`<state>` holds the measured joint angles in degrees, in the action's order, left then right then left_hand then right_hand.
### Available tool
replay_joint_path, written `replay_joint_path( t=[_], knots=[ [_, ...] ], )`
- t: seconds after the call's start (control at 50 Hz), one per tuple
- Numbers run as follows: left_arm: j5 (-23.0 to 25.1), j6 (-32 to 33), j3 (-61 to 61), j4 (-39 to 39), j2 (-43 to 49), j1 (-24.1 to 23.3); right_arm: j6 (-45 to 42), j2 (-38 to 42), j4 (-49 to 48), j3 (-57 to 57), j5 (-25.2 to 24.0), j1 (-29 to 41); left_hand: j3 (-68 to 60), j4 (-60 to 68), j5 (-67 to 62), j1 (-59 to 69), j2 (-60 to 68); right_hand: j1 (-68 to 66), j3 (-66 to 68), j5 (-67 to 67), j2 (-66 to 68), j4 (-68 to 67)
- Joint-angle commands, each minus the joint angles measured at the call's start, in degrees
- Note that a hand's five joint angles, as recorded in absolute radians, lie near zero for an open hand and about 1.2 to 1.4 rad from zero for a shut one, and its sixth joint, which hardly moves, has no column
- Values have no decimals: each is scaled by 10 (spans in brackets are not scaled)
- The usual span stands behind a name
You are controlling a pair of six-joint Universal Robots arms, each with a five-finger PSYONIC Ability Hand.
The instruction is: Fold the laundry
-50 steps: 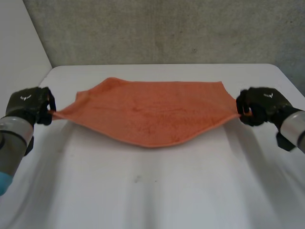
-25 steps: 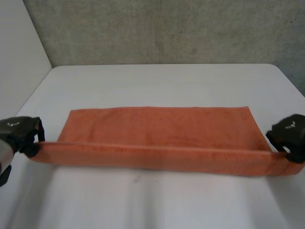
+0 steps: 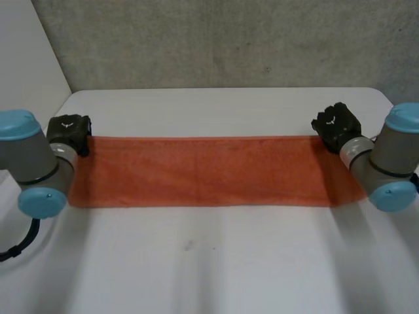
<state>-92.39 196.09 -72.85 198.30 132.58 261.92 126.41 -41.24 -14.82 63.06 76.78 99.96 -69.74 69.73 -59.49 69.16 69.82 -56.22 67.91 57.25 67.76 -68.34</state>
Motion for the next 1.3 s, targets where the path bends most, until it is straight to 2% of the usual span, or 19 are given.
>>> replay_joint_path(
  t=[0.02, 0.04, 0.06, 0.08, 0.1, 0.14, 0.16, 0.22, 0.32, 0.44, 0.48, 0.58, 0.74, 0.82, 1.0, 1.1, 1.14, 1.26, 1.3],
  knots=[
    [6, 39, 33, 58, 55, -6, -1, 71, -74, -67, 4, 9, -103, 103, -105, 108, 102, -238, 121, 127, 122, -117],
    [6, 39, 33, 58, 55, -6, -2, 82, -79, -76, 9, 10, -103, 103, -105, 108, 102, 161, -278, -272, -277, 282],
    [11, 40, 30, 69, 57, -7, -2, 82, -79, -76, 9, 10, 275, -275, 273, -269, -276, 165, -282, -276, -281, 286],
    [11, 40, 30, 69, 57, -7, -1, 85, -82, -78, 17, 14, 279, -279, 277, -273, -280, 462, -579, -573, -578, 583],
    [15, 40, 26, 79, 57, -12, 1, 81, -83, -75, 28, 17, 597, -597, 595, -592, -598, 462, -579, -573, -578, 583],
    [21, 40, 19, 88, 53, -19, 8, 69, -82, -66, 39, 22, 548, -548, 546, -542, -549, 462, -579, -573, -578, 583],
    [26, 39, 10, 96, 49, -26, 15, 50, -82, -52, 49, 25, 597, -597, 595, -592, -598, 462, -579, -573, -578, 583],
    [33, 39, -10, 117, 26, -32, 29, 20, -82, -29, 54, 25, 597, -597, 595, -592, -598, 462, -579, -573, -578, 583],
    [33, 33, -50, 131, -30, -33, 146, -120, -80, 75, 56, 19, 597, -597, 595, -592, -598, 462, -579, -573, -578, 583],
    [31, 30, -128, 131, -135, -39, 245, -208, -67, 154, 52, 18, 597, -597, 595, -592, -598, 462, -579, -573, -578, 583],
    [31, 29, -155, 131, -163, -40, 286, -246, -40, 195, 33, 12, 597, -597, 595, -592, -598, 462, -579, -573, -578, 583],
    [31, 13, -226, 131, -229, -44, 299, -280, 41, 231, -14, -33, 597, -597, 595, -592, -598, 462, -579, -573, -578, 583],
    [29, -67, -303, 123, -302, -57, 295, -264, 147, 245, -65, -77, 597, -597, 595, -592, -598, 359, -476, -469, -474, 480],
    [29, -112, -320, 122, -312, -59, 292, -220, 132, 240, -69, -91, 597, -597, 595, -592, -598, 335, -452, -446, -451, 456],
    [28, -123, -323, 122, -311, -63, 232, -133, 81, 224, -78, -120, 597, -597, 595, -592, -598, 221, -338, -331, -336, 342],
    [28, -123, -324, 122, -310, -63, 205, -104, 80, 204, -76, -122, 597, -597, 595, -592, -598, 85, -201, -195, -200, 206],
    [29, -123, -325, 122, -311, -63, 198, -88, 82, 189, -66, -130, 597, -597, 595, -592, -598, -236, 119, 126, 121, -115],
    [29, -123, -328, 122, -313, -63, 193, -102, 80, 189, -44, -179, 597, -597, 595, -592, -598, -238, 121, 127, 122, -117],
    [29, -123, -328, 121, -314, -63, 177, -138, 78, 186, -13, -209, 597, -597, 595, -592, -598, -238, 121, 127, 122, -117]
  ],
)
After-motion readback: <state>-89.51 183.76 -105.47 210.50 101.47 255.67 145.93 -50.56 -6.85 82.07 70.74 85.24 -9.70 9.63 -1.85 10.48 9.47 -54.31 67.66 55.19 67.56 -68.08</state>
